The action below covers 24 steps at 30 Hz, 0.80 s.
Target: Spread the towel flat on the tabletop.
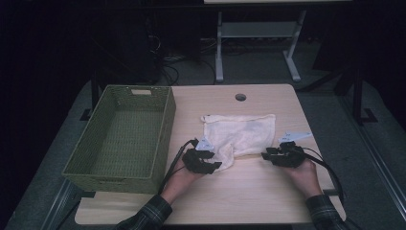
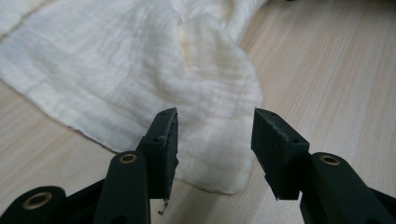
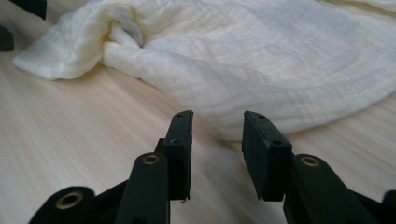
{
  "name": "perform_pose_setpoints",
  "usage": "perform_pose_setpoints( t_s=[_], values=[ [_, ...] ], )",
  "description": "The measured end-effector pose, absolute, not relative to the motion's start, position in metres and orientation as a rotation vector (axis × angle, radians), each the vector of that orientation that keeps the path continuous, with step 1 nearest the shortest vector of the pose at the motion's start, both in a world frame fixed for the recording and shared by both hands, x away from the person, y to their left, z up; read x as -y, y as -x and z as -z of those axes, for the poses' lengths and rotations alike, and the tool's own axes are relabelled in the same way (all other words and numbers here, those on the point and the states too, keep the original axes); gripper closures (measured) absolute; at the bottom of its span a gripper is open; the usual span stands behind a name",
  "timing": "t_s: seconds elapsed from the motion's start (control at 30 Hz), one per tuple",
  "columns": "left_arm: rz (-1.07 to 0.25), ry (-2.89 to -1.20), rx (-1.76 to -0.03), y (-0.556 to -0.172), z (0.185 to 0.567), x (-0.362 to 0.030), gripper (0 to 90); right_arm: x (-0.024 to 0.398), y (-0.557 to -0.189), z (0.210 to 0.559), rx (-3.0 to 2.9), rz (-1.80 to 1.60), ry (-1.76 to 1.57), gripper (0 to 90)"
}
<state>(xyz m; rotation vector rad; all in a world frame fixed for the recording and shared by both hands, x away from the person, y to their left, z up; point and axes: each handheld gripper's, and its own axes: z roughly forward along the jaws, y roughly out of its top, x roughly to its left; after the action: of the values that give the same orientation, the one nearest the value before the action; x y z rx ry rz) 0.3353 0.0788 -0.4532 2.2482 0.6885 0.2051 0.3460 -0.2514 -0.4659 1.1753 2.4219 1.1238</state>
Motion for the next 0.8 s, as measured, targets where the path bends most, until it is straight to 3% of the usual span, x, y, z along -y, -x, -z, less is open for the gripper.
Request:
perform_pose_setpoints(
  t_s=[0.27,0.37,0.4,0.53,0.8],
  values=[
    [-0.234,-2.328,-0.672,-0.336,0.463,-0.072,55.7,0.239,-0.355,0.472,-2.419,-1.094,-1.172,67.8],
    [-0.257,-2.339,-0.665,-0.335,0.464,-0.071,65.0,0.236,-0.356,0.473,-2.411,-1.064,-1.162,78.3],
    [-0.267,-2.352,-0.663,-0.335,0.463,-0.071,73.3,0.236,-0.357,0.473,-2.411,-1.063,-1.162,84.3],
    [-0.256,-2.357,-0.668,-0.336,0.462,-0.071,87.6,0.236,-0.356,0.472,-2.418,-1.061,-1.156,86.7],
    [-0.263,-2.247,-0.736,-0.340,0.442,-0.089,89.4,0.255,-0.346,0.453,-2.390,-1.101,-1.142,87.1]
  ],
)
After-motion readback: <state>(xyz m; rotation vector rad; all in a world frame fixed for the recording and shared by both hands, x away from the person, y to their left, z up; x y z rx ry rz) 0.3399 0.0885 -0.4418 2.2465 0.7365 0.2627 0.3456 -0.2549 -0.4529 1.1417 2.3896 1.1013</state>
